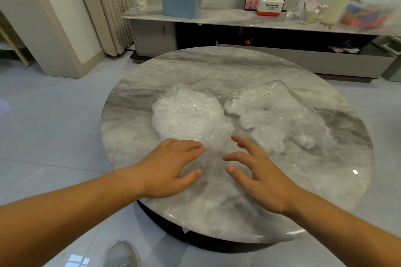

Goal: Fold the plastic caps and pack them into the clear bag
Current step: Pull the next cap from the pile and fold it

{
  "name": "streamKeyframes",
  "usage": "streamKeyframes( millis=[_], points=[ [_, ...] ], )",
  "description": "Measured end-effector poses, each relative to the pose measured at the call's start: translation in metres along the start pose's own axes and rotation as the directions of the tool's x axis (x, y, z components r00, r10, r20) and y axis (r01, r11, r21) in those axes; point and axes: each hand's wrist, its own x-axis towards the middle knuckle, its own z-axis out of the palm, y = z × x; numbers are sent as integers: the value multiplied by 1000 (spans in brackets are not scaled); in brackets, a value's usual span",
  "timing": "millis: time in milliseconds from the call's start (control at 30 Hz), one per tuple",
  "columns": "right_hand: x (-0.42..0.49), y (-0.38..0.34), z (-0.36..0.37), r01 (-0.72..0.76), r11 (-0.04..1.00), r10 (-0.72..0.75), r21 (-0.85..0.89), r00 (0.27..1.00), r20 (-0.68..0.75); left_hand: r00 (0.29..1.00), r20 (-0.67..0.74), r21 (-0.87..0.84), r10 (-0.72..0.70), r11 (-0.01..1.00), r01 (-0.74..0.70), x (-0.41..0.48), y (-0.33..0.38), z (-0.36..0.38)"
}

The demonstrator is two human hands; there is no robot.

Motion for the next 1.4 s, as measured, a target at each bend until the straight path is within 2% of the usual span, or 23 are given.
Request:
streamKeyframes(
  millis=[133, 267, 433, 600, 733, 933, 1067, 1133, 1300, 1400],
  points=[
    [-8, -3, -5, 201, 960, -178, -194, 975, 130, 987, 64, -12, 145, 989, -144, -20, 15, 7],
    [-23, 10, 7, 198, 950, -140, -241, 961, 238, 973, 142, -55, 184, 983, -178, -36, 21, 20],
    [-34, 18, 11, 78, 991, -56, -113, 981, 184, 978, 93, -102, 186, 979, -176, -43, 17, 30],
    [-33, 14, 6, 47, 992, -44, 114, 999, -26, 992, 65, -241, 107, 967, -88, -37, 11, 24],
    [-37, 21, 6, 103, 993, -97, 61, 991, -93, 996, 61, -355, 67, 934, -42, -32, 9, 18],
    [-36, 16, 10, 164, 984, -162, -76, 986, 28, 981, 157, -254, 113, 965, -71, -29, 9, 23],
    [-28, 10, 12, 175, 962, -139, -208, 974, 177, 987, 121, -284, 109, 956, -70, -27, 12, 23],
    [-26, 8, 12, 183, 960, -137, -210, 967, 215, 988, 105, -290, 112, 954, -77, -26, 13, 24],
    [-25, 9, 15, 161, 962, -115, -220, 971, 209, 988, 92, -319, 120, 944, -85, -23, 17, 27],
    [-24, 12, 16, 133, 973, -106, -188, 984, 146, 986, 45, -334, 159, 933, -135, -22, 19, 27]
  ],
)
